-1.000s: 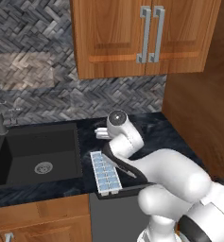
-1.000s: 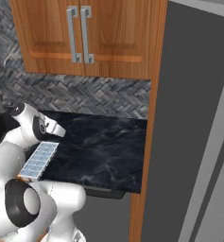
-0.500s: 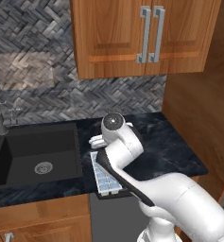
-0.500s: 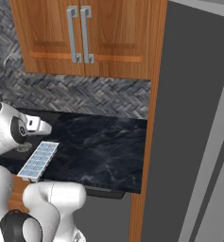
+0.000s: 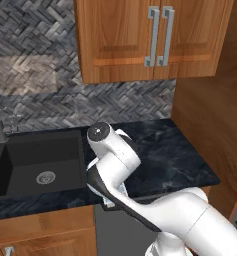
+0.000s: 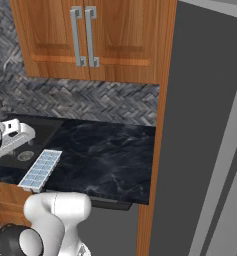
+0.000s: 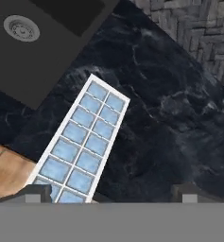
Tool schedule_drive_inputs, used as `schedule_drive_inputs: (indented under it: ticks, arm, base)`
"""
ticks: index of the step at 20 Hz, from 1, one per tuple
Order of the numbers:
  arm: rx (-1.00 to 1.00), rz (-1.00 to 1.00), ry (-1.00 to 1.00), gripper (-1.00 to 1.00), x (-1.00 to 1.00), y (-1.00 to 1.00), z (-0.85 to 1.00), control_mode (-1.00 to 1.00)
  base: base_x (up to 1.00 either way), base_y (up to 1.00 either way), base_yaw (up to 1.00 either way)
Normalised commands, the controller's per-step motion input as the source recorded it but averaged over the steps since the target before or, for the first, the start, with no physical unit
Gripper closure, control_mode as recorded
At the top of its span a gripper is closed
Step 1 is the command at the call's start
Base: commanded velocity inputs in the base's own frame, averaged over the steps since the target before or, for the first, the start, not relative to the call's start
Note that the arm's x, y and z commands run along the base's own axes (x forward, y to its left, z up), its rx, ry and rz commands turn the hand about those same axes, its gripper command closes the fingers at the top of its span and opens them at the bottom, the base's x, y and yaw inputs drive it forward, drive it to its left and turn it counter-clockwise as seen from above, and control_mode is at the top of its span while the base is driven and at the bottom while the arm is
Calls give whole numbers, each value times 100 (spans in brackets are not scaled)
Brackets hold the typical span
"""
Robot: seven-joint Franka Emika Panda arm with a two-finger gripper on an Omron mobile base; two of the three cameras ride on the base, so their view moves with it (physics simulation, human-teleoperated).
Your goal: The ice cube tray has been filled with water. Take the tray and place it in the freezer to make ice. Close the freezer door after placing the tray.
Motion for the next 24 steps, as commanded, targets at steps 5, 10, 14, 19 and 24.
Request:
schedule_drive_inputs:
  ticks: [5, 10, 14, 19, 24]
  arm:
    - [-35, 21, 2, -100, -56, 20, -5, -100]
    - [-27, 15, 0, -100, -44, 14, -10, -100]
    - [-23, 6, 0, -100, -5, 0, -21, -100]
    - [-18, 0, 0, -100, 0, 0, -17, -100]
    - [-10, 0, 0, -100, 0, 0, -6, -100]
  base:
    - [0, 0, 0]
    - [0, 0, 0]
    - [0, 0, 0]
    - [0, 0, 0]
    - [0, 0, 0]
